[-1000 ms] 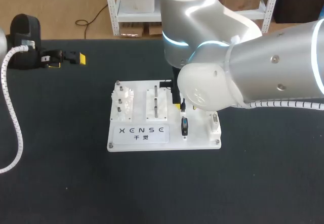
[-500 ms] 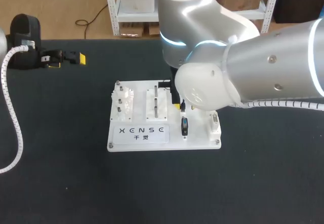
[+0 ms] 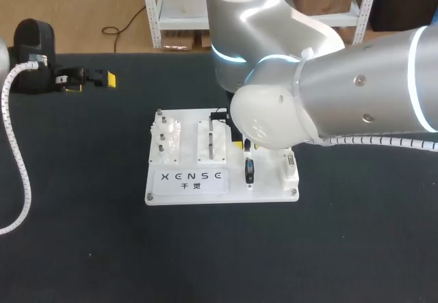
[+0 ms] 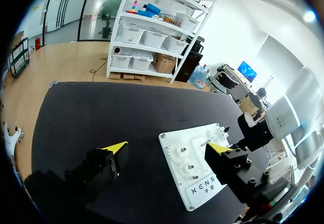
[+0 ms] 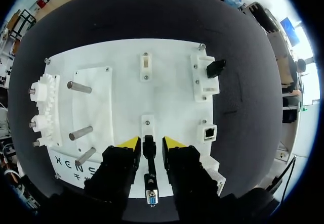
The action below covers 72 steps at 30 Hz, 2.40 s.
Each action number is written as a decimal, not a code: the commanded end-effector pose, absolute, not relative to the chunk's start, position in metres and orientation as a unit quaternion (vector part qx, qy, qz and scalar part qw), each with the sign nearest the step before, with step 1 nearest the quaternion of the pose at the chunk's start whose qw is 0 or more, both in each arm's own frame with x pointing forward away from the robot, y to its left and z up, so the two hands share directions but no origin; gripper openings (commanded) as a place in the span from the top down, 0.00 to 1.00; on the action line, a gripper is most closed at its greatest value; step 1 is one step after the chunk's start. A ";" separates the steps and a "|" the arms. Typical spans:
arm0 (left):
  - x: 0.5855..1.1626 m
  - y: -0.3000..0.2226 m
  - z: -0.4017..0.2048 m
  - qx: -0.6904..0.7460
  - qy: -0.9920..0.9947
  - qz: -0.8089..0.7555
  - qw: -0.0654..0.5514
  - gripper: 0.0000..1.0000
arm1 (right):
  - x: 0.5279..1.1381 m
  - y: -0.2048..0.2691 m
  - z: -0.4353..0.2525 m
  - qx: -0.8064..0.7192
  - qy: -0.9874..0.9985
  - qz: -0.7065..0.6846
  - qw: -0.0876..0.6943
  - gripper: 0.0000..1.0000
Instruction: Insert the USB connector, Ethernet cable, and multi-pin plug into their matching sockets one by one.
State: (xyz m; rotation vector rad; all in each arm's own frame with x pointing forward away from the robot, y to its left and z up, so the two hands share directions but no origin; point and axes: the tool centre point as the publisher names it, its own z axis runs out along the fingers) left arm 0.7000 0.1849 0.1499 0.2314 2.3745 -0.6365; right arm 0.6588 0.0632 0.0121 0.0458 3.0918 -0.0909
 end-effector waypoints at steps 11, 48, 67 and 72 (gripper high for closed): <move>0.700 0.185 0.150 0.088 0.908 -0.243 0.330 0.00 | 0.659 0.065 0.012 0.013 0.999 -0.033 0.020 0.86; 0.700 0.185 0.150 0.088 0.908 -0.243 0.330 0.00 | 0.655 0.035 0.047 0.025 0.998 -0.008 0.059 1.00; 0.700 0.185 0.150 0.088 0.908 -0.243 0.330 0.00 | 0.651 -0.015 0.037 0.068 0.996 -0.022 0.050 1.00; 0.700 0.185 0.150 0.088 0.908 -0.243 0.330 0.00 | 0.652 -0.016 0.035 0.071 0.996 -0.024 0.048 1.00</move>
